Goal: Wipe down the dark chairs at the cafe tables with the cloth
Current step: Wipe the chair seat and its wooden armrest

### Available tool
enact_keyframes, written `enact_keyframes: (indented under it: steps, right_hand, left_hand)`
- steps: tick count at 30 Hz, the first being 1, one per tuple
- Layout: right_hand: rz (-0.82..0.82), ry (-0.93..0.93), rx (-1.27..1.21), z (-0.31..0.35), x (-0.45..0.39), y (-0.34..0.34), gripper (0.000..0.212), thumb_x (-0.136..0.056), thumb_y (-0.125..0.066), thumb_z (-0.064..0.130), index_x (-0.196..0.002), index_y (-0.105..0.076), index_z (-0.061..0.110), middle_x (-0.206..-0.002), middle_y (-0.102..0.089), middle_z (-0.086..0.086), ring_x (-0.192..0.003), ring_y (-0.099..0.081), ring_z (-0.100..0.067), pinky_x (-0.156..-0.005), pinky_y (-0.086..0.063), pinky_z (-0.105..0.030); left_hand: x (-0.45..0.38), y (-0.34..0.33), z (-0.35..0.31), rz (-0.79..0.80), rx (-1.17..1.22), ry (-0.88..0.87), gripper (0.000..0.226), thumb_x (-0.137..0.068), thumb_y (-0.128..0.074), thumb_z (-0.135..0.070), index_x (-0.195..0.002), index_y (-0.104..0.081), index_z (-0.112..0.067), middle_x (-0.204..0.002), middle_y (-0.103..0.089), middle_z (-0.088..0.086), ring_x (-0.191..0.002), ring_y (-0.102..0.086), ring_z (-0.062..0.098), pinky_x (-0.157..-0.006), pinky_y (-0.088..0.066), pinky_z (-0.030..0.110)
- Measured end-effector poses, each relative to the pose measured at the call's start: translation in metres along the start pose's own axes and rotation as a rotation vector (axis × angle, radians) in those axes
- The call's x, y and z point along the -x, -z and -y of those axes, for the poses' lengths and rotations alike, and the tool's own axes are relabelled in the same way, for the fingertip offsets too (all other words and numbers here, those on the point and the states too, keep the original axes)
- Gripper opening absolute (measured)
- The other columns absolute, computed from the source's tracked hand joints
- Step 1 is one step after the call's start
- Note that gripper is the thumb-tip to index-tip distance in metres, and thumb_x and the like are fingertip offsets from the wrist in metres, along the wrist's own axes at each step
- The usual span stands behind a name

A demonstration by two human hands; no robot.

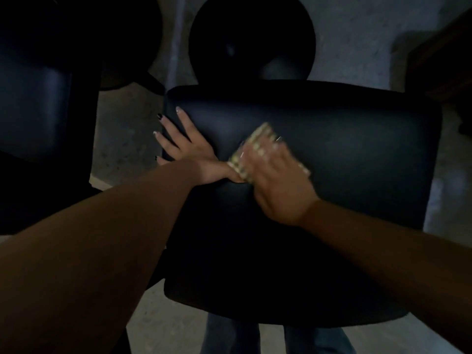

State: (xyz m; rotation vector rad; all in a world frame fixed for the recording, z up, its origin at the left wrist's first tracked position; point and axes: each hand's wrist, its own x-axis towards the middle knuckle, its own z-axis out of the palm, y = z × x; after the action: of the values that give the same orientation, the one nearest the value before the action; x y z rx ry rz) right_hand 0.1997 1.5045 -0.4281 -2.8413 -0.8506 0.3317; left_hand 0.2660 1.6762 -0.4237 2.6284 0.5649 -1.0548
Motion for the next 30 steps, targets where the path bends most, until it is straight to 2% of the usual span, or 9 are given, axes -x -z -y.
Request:
enact_keyframes:
  steps: [5,12,14,19,21,23,26,28,30]
  right_hand:
    - [0.043,0.306,0.01,-0.046,-0.007,0.011,0.06,-0.08,-0.043,0.02,-0.138,-0.047,0.003,-0.143,-0.046,-0.016,-0.134,-0.039,-0.04,-0.112,-0.017,-0.054]
    - [-0.17,-0.62,-0.027,-0.037,-0.062,0.019,0.065,-0.083,-0.037,0.026,-0.146,-0.035,0.008,-0.154,-0.03,-0.008,-0.143,-0.021,-0.034,-0.116,-0.01,-0.049]
    - [-0.121,-0.491,-0.04,-0.012,-0.059,0.012,0.069,-0.08,-0.039,0.026,-0.146,-0.034,0.009,-0.154,-0.031,-0.009,-0.14,-0.026,-0.036,-0.115,-0.01,-0.052]
    - [0.127,0.39,0.146,-0.028,-0.036,0.018,0.066,-0.079,-0.04,0.027,-0.141,-0.043,0.008,-0.149,-0.04,-0.011,-0.138,-0.033,-0.039,-0.112,-0.015,-0.054]
    - [0.1,0.361,0.128,-0.052,-0.05,0.024,0.063,-0.08,-0.036,0.024,-0.14,-0.045,0.009,-0.147,-0.041,-0.012,-0.136,-0.036,-0.037,-0.113,-0.015,-0.052]
    - [0.027,0.055,0.022,-0.059,-0.069,0.029,0.063,-0.08,-0.036,0.022,-0.142,-0.042,0.008,-0.149,-0.039,-0.013,-0.137,-0.036,-0.036,-0.115,-0.017,-0.051]
    - [-0.074,-0.334,-0.065,-0.019,-0.088,0.024,0.066,-0.08,-0.041,0.023,-0.143,-0.039,0.005,-0.151,-0.035,-0.015,-0.139,-0.03,-0.036,-0.116,-0.016,-0.048]
    - [-0.061,-0.2,-0.104,0.022,-0.086,0.013,0.067,-0.078,-0.047,0.021,-0.141,-0.04,0.0,-0.147,-0.039,-0.02,-0.136,-0.035,-0.039,-0.116,-0.014,-0.049]
    - [0.001,0.147,-0.045,0.047,-0.081,0.004,0.066,-0.081,-0.05,0.022,-0.142,-0.039,0.002,-0.148,-0.038,-0.018,-0.139,-0.03,-0.041,-0.115,-0.013,-0.05]
  left_hand:
    - [-0.003,-0.001,0.001,0.004,-0.005,-0.005,0.177,-0.018,-0.09,-0.065,-0.116,0.054,-0.034,-0.151,0.04,0.008,-0.143,0.026,0.039,-0.109,-0.003,0.068]
    - [0.0,0.012,0.001,0.157,-0.063,-0.013,0.177,-0.019,-0.082,-0.076,-0.108,0.062,-0.024,-0.14,0.053,0.014,-0.136,0.036,0.044,-0.108,-0.001,0.07]
    - [-0.004,0.016,0.004,0.218,-0.116,-0.016,0.178,-0.017,-0.078,-0.081,-0.103,0.065,-0.021,-0.138,0.054,0.018,-0.135,0.036,0.048,-0.11,0.0,0.067]
    - [-0.01,0.034,0.024,0.374,-0.207,-0.128,0.157,-0.039,-0.079,-0.078,-0.073,0.068,-0.032,-0.138,0.055,0.018,-0.139,0.027,0.049,-0.114,-0.007,0.059]
    - [-0.011,0.044,0.028,0.432,-0.175,-0.198,0.151,-0.055,-0.077,-0.072,-0.091,0.066,-0.038,-0.138,0.054,0.012,-0.14,0.025,0.048,-0.115,-0.009,0.056]
    - [-0.015,0.054,0.026,0.434,-0.042,-0.231,0.137,-0.075,-0.076,-0.048,-0.131,0.048,-0.034,-0.14,0.05,0.006,-0.142,0.021,0.045,-0.115,-0.015,0.051]
    - [-0.026,0.071,0.027,0.31,0.07,-0.189,0.118,-0.081,-0.069,-0.017,-0.147,0.028,-0.029,-0.159,0.01,0.024,-0.127,-0.043,0.039,-0.08,-0.05,0.035]
    - [-0.034,0.08,0.041,0.22,0.151,-0.214,0.109,-0.082,-0.064,-0.005,-0.152,0.019,-0.019,-0.149,-0.033,0.027,-0.087,-0.059,0.024,-0.052,-0.041,0.021]
    - [-0.04,0.087,0.059,0.246,0.348,-0.216,0.09,-0.09,-0.055,0.006,-0.155,0.005,-0.01,-0.148,-0.041,0.021,-0.104,-0.058,0.027,-0.052,-0.041,0.016]
